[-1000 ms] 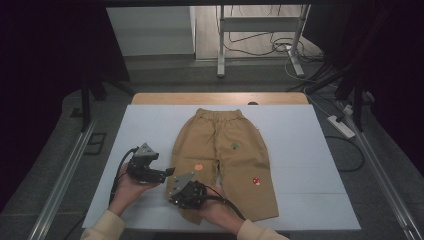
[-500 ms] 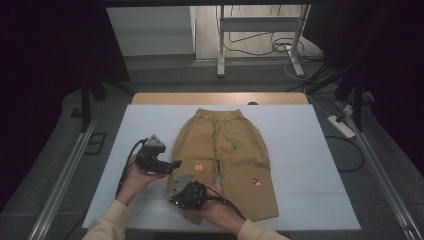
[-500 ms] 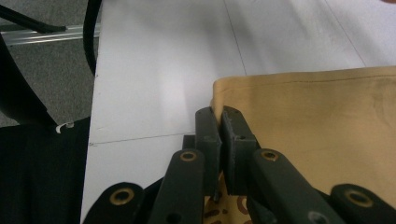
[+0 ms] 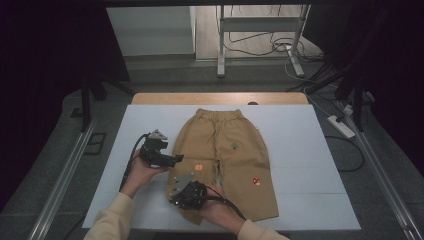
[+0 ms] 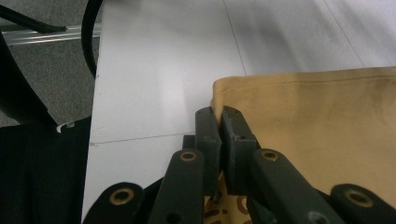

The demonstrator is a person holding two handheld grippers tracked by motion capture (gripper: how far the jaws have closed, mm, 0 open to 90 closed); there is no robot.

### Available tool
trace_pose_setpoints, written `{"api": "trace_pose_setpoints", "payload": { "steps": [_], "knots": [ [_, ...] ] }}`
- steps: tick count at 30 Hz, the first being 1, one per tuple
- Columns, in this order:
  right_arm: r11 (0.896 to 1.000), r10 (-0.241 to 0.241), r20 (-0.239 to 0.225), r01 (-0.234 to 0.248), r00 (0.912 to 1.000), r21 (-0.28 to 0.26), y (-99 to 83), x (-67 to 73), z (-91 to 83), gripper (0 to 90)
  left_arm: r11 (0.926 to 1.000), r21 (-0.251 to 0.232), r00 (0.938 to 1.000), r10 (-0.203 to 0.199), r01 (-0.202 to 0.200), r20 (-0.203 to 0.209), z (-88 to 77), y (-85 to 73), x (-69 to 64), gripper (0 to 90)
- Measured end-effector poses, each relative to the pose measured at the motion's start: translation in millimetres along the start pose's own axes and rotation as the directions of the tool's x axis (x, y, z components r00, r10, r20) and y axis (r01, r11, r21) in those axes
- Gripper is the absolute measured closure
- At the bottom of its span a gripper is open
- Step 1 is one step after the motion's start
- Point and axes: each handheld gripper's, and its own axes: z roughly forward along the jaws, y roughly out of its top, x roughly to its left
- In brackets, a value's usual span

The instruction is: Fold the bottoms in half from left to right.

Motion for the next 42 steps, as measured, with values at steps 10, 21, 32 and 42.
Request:
{"api": "trace_pose_setpoints", "payload": {
  "steps": [10, 21, 32, 42],
  "knots": [
    [1.000, 0.002, 0.002, -0.002, 1.0000, 0.000, 0.2, 0.3, 0.5, 85.6, 0.9998, 0.012, 0.9998, -0.018, 0.018, -0.007, 7.9, 6.2, 9.4, 14.0],
    [1.000, 0.011, -0.001, -0.011, 0.9999, -0.004, 0.1, 0.5, -0.2, 85.6, 0.9988, 0.004, 0.9988, -0.048, 0.048, -0.003, 16.1, 14.6, 21.1, 15.0],
    [1.000, 0.010, -0.001, -0.010, 0.9999, -0.007, -0.4, 0.4, -0.7, 85.6, 0.9983, 0.026, 0.9986, -0.052, 0.052, 0.002, 28.8, 25.1, 29.0, 15.5],
    [1.000, 0.009, 0.000, -0.009, 1.0000, -0.004, -0.5, 0.8, 0.1, 85.6, 0.9981, 0.031, 0.9986, -0.053, 0.053, 0.001, 38.1, 34.1, 35.6, 15.8]
  ]
}}
